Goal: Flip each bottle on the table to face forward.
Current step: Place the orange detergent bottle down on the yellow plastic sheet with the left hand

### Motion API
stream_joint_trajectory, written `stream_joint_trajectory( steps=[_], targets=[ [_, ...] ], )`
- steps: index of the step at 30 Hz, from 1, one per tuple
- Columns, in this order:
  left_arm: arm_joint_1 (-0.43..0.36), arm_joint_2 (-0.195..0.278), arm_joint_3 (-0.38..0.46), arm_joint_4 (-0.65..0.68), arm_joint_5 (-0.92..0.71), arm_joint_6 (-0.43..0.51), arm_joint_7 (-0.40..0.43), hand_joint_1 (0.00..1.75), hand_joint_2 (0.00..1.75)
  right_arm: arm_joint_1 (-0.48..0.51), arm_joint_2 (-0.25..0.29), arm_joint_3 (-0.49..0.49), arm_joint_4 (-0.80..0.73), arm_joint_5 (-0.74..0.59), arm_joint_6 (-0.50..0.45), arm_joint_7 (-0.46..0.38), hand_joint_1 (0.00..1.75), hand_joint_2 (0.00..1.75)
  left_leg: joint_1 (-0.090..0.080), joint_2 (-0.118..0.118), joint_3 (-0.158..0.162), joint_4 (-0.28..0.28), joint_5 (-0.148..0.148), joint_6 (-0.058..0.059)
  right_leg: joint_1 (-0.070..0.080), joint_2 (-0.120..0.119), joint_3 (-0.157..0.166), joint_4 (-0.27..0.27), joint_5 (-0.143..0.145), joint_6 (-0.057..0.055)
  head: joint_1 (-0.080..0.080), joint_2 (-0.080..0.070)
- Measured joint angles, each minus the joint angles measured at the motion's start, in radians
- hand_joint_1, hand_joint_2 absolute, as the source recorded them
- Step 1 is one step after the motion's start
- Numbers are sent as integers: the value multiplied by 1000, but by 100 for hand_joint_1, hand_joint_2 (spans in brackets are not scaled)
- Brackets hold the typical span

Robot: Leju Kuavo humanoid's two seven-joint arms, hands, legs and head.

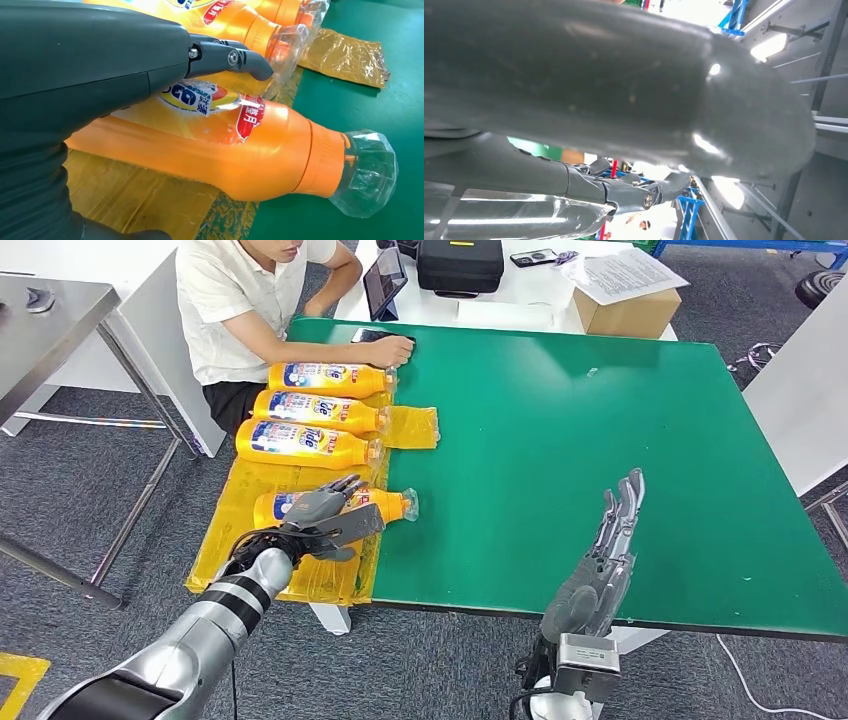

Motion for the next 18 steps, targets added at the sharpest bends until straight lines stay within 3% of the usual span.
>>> stream_joint_trajectory(
  steps=[4, 7, 11, 15, 18],
  targets=[
    [-10, -1, 14, 15, 42, -39, -29, 0, 175, -1, -5, 6, 3, -5, 0, 0, 0, 0, 0, 0, 0, 0, 0, 0, 0, 0, 0, 0, 0, 0, 0, 0],
    [-12, -2, 35, 16, 132, -137, -87, 0, 175, -3, -10, 13, 8, -10, 0, 0, 0, 0, 0, -1, 0, 0, 0, 0, 0, -1, 1, 0, 0, 0, 0, 0],
    [-2, -4, 47, -10, 229, -249, -136, 0, 175, -6, -18, 24, 18, -19, 0, 0, 0, 175, 0, -1, 0, 0, 0, 0, 0, -1, 1, 0, 0, 0, 0, 0],
    [46, -8, 33, -101, 297, -274, -169, 0, 175, -5, -23, 25, 23, -14, 0, 0, 0, 175, 0, -1, 0, 0, 0, 0, 0, -1, 0, 0, 0, 0, 0, 0],
    [110, -17, -3, -225, 336, -234, -184, 0, 175, -1, -24, 25, 24, 3, 0, 0, 0, 175, 0, 0, 0, 0, 0, 0, 0, 0, 0, 0, 0, 0, 0, 0]
  ],
)
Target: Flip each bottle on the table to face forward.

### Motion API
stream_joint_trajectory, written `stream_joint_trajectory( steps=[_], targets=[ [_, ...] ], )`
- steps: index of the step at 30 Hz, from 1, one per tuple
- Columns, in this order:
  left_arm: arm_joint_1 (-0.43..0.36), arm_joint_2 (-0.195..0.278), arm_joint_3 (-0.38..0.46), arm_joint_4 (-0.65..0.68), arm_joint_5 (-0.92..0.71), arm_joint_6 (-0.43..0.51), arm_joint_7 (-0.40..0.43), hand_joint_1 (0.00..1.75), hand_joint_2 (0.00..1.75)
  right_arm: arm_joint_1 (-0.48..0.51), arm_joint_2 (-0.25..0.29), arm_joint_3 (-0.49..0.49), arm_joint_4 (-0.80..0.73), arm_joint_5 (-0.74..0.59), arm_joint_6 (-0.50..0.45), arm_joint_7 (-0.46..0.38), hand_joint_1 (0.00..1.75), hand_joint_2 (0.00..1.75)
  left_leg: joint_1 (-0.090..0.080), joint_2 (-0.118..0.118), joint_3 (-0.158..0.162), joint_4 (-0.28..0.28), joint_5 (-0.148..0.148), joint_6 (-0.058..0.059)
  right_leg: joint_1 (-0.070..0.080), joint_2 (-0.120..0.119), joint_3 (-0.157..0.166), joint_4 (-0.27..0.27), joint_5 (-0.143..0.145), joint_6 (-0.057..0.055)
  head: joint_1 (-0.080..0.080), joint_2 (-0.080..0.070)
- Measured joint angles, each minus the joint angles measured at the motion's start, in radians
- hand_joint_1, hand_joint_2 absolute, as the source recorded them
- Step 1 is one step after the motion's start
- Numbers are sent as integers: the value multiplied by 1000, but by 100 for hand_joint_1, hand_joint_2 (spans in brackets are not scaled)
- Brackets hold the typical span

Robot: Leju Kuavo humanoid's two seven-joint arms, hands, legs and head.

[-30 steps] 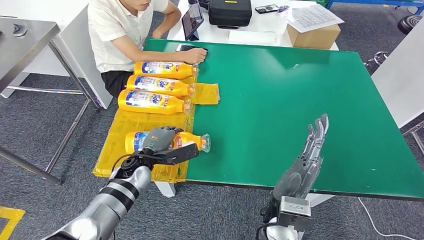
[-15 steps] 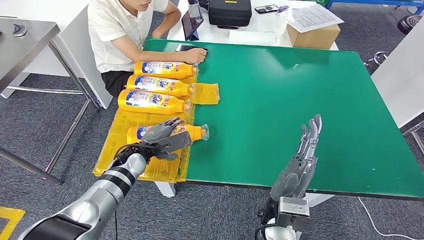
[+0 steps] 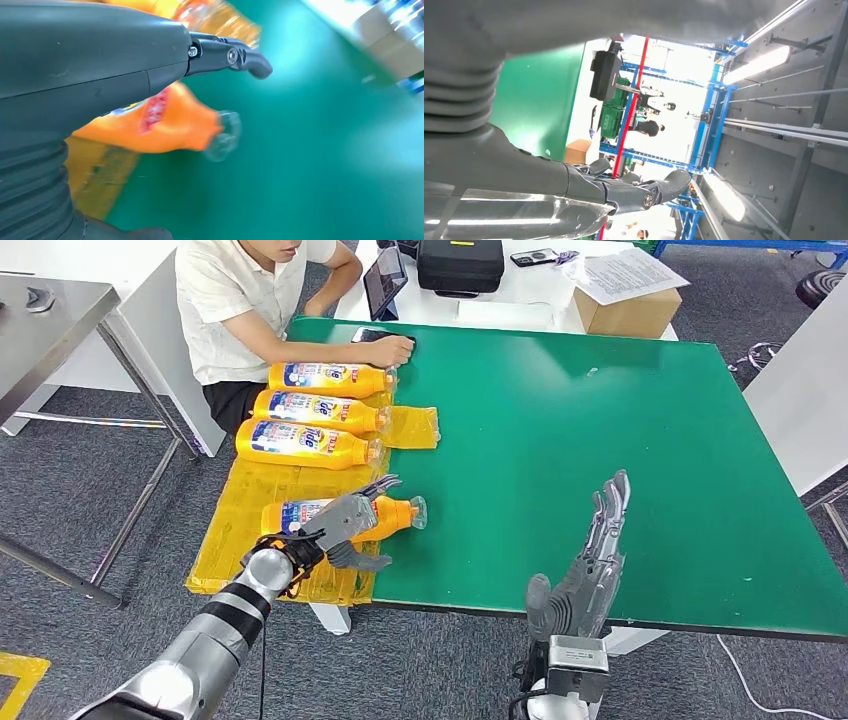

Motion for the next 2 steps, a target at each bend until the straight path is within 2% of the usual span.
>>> stream_joint_trajectory(
  steps=[2],
  targets=[
    [36, -5, -23, -71, 15, 36, -2, 0, 175, 5, 0, -1, 0, 9, 0, 0, 0, 175, 0, 0, 0, 0, 0, 0, 0, 0, 0, 0, 0, 0, 0, 0]
  ],
)
